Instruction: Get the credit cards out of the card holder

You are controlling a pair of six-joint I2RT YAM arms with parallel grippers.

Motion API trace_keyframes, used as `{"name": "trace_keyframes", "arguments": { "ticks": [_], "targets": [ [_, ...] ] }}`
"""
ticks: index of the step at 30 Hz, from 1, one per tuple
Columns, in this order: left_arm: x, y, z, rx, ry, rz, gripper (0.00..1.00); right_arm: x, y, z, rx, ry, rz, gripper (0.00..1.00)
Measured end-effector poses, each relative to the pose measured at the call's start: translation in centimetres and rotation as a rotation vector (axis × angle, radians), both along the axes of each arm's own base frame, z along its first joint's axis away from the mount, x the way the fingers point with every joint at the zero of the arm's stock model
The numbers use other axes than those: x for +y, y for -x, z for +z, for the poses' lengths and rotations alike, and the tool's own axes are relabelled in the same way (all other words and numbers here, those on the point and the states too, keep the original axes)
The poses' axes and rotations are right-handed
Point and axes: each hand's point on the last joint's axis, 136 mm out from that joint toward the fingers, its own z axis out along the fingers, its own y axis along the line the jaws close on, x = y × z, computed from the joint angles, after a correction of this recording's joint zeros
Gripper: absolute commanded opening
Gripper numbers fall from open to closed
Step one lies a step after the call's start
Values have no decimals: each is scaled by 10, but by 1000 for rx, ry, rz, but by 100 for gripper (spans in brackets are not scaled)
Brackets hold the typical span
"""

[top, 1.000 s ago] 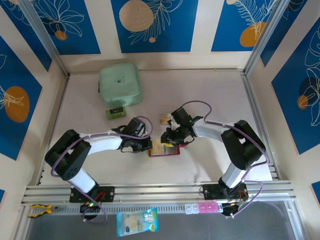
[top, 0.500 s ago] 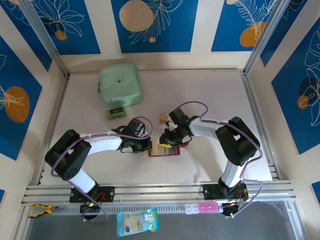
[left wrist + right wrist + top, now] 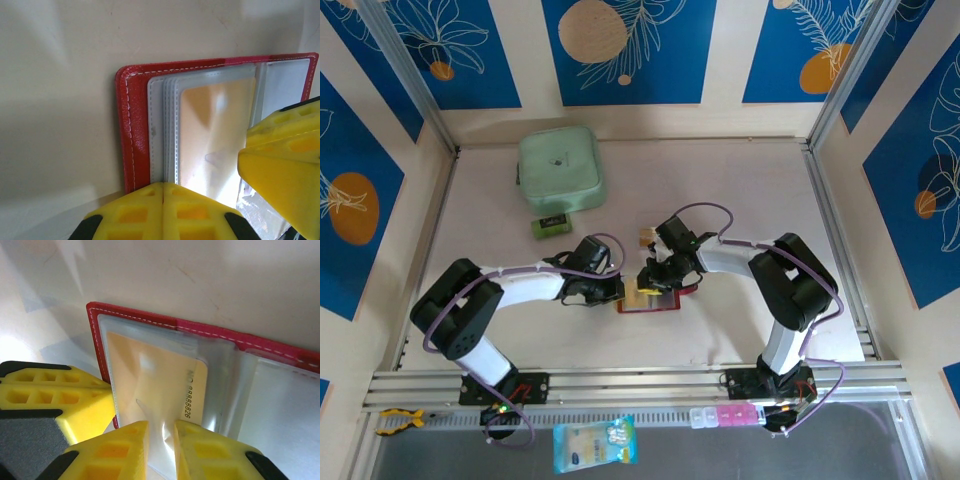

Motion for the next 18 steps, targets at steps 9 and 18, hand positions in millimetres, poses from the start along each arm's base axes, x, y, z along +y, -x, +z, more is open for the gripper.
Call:
{"name": "trace_keyframes", "arguments": {
  "ticks": [9,18],
  "targets": [
    [-1,0,0,0,5,-3,2,-3,-2,-2,-14,40,4,21],
    [-4,-1,0,1,20,-7,2,-11,-4,-2,-36,91,9,21]
  ]
}}
